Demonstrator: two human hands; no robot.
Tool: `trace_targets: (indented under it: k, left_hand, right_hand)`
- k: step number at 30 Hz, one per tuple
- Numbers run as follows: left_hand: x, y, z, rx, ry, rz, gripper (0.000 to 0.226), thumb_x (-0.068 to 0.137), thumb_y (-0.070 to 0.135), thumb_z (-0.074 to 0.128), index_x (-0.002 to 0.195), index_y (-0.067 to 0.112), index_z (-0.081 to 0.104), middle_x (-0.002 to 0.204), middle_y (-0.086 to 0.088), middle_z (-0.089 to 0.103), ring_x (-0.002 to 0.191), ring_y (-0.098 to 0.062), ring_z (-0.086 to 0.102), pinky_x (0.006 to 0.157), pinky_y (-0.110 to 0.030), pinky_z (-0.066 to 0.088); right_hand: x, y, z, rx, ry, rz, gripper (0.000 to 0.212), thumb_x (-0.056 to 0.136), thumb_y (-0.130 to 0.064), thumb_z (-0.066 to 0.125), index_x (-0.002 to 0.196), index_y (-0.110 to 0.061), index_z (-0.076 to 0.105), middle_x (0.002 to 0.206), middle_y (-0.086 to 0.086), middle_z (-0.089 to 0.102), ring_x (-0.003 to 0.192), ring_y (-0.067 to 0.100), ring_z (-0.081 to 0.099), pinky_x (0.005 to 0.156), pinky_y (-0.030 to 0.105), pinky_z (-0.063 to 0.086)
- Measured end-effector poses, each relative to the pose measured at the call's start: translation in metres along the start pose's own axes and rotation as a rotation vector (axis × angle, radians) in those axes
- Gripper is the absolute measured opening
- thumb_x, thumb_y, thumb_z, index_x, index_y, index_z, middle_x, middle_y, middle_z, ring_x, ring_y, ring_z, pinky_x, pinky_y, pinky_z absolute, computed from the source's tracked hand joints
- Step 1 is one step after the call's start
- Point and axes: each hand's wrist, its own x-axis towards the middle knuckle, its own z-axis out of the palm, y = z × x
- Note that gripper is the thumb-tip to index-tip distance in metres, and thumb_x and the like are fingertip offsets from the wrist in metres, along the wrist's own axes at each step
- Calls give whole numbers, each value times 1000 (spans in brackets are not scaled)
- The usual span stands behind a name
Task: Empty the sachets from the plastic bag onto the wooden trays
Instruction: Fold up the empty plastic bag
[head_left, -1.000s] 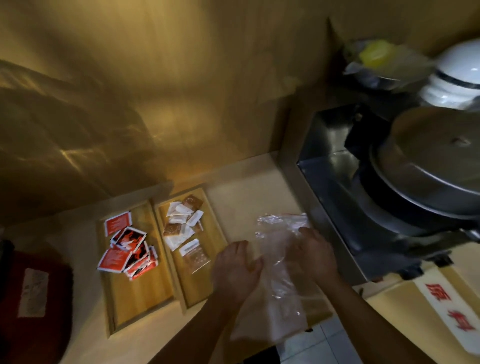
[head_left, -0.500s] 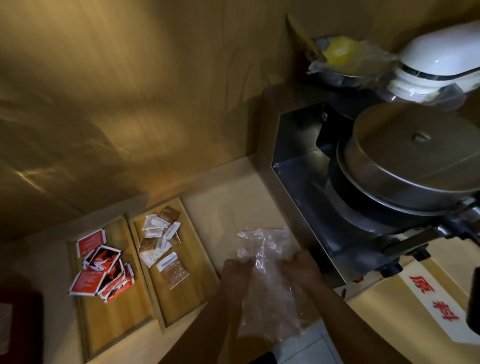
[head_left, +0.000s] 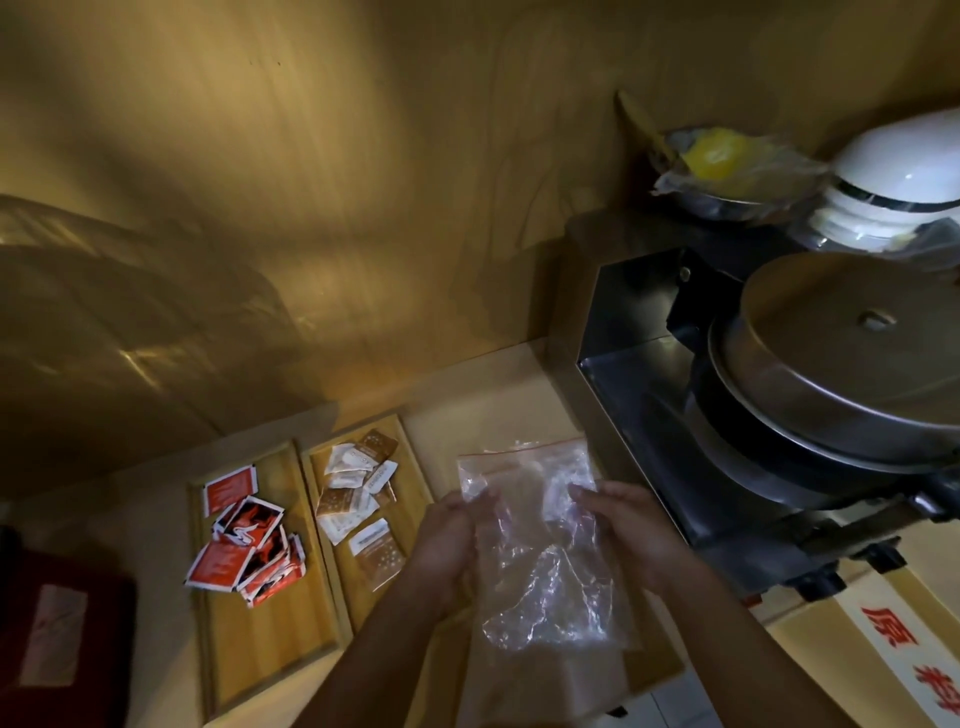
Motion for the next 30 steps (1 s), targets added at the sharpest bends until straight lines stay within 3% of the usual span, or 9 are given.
trace_targets:
  k: [2,5,8,13,15,17,23,27,30]
  left_hand:
    - [1,6,-11,-28,19,57,16,85,25,64,82,10,69,64,-1,75,58,-15,70,48,-20,50]
    - [-4,17,-24,-144,13,131,8,82,10,65,87,6,70,71,-5,73,63,-17,69,52,-24,53]
    - [-11,26,-36,-202,-54,155,24,78,2,66,102,5,66,82,-7,73,71,-17,71,59,-27,57]
    - [-27,22,-55,-55,-192,22,32,85,18,63,113,1,61,113,-20,68,103,-35,66,95,-54,50]
    - [-28,16,-60,-31,-137,68,18,84,9,63,98,-1,66,101,-23,71,92,-36,69,84,-49,56]
    - [-31,15,-64,-64,-92,128,6,82,3,64,83,-2,68,81,-18,74,71,-25,72,61,-31,58]
    - [-37,18,-75,8,-42,203,8,84,9,64,78,6,68,57,-2,68,44,-11,60,39,-17,41]
    - [-40,17,-81,53,-100,175,10,83,16,67,74,16,70,62,-4,71,47,-15,60,37,-18,42]
    - [-41,15,-81,101,-106,169,9,81,10,67,74,15,69,70,-10,69,53,-18,62,41,-21,48]
  right_hand:
    - [0,-4,8,-92,17,-64,14,76,-14,72,75,-2,65,62,14,53,56,21,48,57,28,43]
    - [-3,-10,23,-69,-40,-126,13,73,-7,72,61,-9,70,68,7,68,68,19,59,70,30,48]
    - [-2,-16,35,-11,-88,-154,10,75,-2,68,67,-8,70,80,16,67,87,27,57,91,44,44]
    - [0,-17,51,109,-126,-176,5,66,-9,72,69,-5,71,68,15,63,61,22,56,64,27,50]
    - [0,-16,53,117,-209,-160,7,64,-14,73,67,-8,72,68,13,69,60,20,64,54,26,55]
    - [-1,-13,53,48,-278,-99,20,64,-18,75,79,-6,74,78,12,74,68,21,69,57,29,57]
    - [-6,-4,49,-152,-289,-25,9,73,-14,72,76,-6,74,69,11,72,53,16,63,50,25,54]
    - [-10,-7,46,-103,-279,-69,12,74,-17,71,80,-8,74,80,19,64,62,22,57,60,30,44]
    - [-12,-5,45,-100,-323,-45,33,68,-26,76,93,-5,72,94,26,65,81,31,54,70,35,42]
